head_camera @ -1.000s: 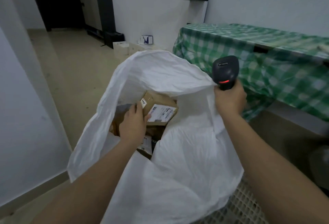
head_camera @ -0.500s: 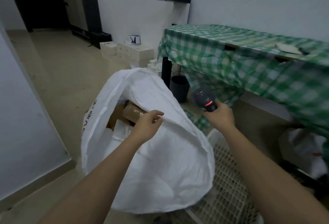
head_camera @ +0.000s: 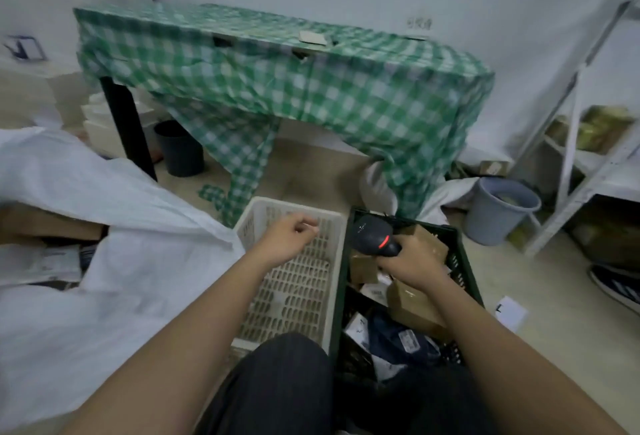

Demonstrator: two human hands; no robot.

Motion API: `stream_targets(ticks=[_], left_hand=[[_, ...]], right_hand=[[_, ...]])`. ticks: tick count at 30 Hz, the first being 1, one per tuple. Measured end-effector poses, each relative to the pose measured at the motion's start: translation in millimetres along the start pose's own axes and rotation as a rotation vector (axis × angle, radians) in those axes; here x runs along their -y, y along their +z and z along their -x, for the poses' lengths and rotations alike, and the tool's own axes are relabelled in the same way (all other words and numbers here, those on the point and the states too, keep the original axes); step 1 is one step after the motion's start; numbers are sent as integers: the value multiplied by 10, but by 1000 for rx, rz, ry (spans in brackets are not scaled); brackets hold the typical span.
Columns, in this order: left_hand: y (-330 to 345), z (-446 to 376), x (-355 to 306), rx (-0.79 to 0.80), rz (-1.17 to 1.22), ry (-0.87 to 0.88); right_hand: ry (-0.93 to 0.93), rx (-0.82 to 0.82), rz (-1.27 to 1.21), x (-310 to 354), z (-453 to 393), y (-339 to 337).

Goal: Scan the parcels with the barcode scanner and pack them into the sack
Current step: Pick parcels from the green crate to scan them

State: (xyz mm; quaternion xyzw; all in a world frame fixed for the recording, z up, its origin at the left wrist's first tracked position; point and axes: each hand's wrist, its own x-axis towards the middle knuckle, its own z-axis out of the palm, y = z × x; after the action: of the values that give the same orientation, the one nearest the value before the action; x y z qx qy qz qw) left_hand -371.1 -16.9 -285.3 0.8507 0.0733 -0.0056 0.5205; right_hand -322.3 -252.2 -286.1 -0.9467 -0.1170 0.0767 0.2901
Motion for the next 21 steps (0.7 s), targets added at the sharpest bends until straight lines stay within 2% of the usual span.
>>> stream_targets(ticks=[5, 11, 15, 21], left_hand=[[761, -505, -10, 127, -107, -16], [1533, -1299, 334, 109, -160, -93], [2021, -1867, 653, 120, -240, -95], [2628, -2477, 918, 173, -452, -98]], right_hand=[[157, -92, -15, -840, -59, -22], [336, -169, -230, -1571, -681, 310], [371, -265, -360, -1854, -1299, 582], [408, -269, -500, -2048, -2049, 873]])
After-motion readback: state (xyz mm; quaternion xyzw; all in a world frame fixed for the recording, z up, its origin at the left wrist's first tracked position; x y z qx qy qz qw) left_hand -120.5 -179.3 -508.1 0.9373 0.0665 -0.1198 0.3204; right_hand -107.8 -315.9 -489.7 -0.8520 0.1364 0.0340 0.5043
